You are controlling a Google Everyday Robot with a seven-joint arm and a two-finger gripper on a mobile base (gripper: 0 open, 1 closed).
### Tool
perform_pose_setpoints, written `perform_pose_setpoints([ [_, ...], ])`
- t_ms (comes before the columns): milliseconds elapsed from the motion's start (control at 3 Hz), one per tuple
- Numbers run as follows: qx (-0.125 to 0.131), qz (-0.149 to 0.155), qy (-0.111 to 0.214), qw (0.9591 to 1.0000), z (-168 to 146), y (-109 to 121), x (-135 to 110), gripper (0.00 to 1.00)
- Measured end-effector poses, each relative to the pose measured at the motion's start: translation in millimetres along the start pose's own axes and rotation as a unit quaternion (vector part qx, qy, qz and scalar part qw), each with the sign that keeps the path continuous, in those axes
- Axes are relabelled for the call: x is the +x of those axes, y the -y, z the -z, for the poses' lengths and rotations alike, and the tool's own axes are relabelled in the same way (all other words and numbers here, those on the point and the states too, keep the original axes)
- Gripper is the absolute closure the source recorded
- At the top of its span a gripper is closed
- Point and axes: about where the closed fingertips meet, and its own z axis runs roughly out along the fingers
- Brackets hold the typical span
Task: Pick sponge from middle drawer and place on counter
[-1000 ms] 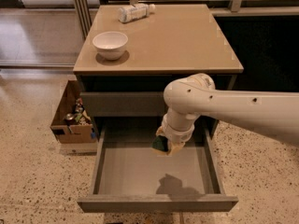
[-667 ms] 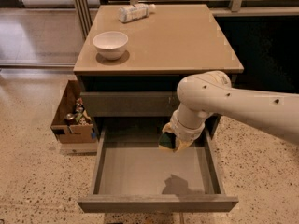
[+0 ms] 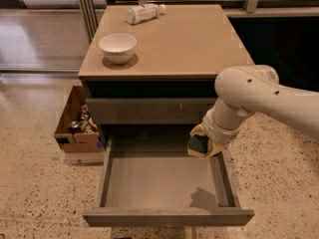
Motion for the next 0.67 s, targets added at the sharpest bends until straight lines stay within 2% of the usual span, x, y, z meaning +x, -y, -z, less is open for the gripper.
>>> perform_pose_setpoints([
  [667,-0.023,0.007,-0.052,0.9984,63.3,-4.4,23.0,1.0],
])
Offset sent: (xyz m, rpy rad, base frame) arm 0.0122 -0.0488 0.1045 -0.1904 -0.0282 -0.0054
